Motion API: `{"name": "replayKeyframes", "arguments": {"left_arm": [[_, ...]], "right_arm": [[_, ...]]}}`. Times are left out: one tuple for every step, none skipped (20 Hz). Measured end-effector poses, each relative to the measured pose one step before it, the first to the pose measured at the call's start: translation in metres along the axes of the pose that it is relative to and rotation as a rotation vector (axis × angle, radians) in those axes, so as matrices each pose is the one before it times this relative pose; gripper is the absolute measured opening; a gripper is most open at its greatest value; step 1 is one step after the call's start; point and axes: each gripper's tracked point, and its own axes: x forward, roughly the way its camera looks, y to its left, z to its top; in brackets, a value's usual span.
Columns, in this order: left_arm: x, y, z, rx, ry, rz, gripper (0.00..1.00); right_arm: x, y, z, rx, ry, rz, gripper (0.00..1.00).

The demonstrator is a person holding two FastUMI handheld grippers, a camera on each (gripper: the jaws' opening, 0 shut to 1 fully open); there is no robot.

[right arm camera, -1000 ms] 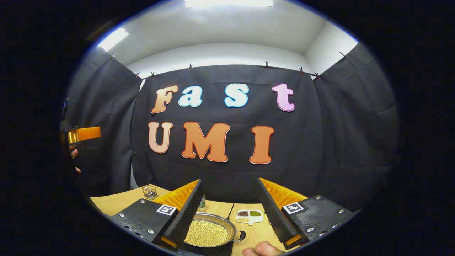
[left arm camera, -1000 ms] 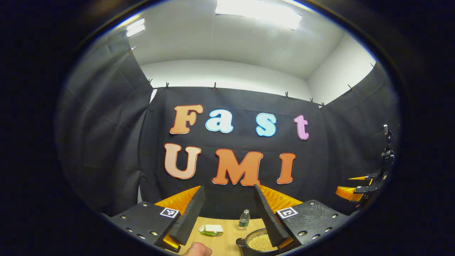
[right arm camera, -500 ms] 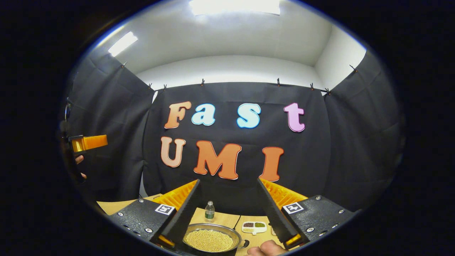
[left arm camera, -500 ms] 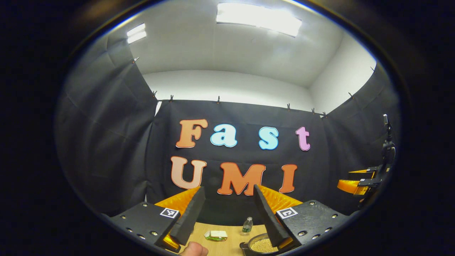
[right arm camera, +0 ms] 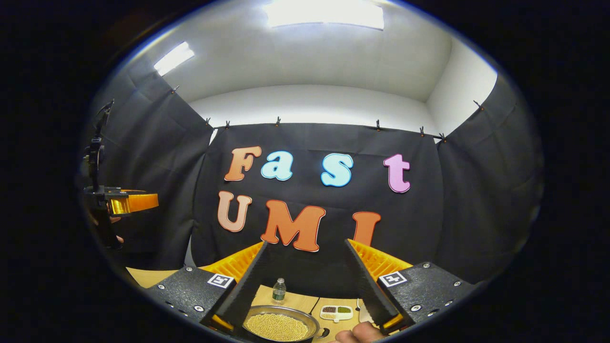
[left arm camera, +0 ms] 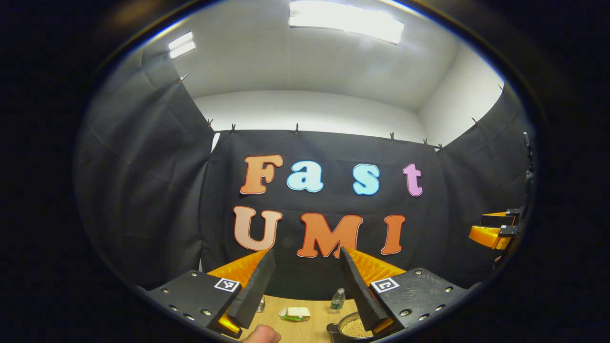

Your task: First push the handle of the pot to place it horizontally, then grasp the pot with both hands and set it on the induction cooktop.

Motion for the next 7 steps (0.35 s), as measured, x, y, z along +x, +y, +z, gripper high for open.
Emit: {"name": "replayKeyframes", "arguments": {"left_arm": [[0.00183,-0.00090,-0.00040,0.00658,-0.00371,0.00100,0.85],[0.00019,0.00131,-0.00142,0.00636,-0.00293,0.00338,0.84],[0.00107,-0.00053,-0.00088,0.00321,0.00023,0.00298,0.85],[0.00123,-0.00068,0.00051,0.00000,-0.00147,0.00032,0.84],[0.00073,-0.00136,-0.00052,0.00047,-0.00050,0.00032,0.84],[0.00116,0.00129,-0.00052,0.00156,-0.00156,0.00533,0.84],[0.00151,0.00047,-0.00070,0.00123,0.00362,0.00531,0.84]], "right_arm": [[0.00160,-0.00208,-0.00018,0.00182,0.00135,-0.00250,0.95],[0.00283,-0.00238,-0.00109,0.00508,0.00113,-0.00488,0.95],[0.00158,-0.00431,-0.00151,0.00260,0.00363,-0.00398,0.95],[0.00278,-0.00223,-0.00097,0.00433,0.00250,-0.00542,0.95],[0.00166,-0.00353,-0.00104,0.00188,0.00176,-0.00090,0.95],[0.00208,-0.00341,-0.00133,0.00512,-0.00113,-0.00582,0.95],[0.00037,-0.00368,-0.00115,0.00374,0.00051,-0.00247,0.95]]}}
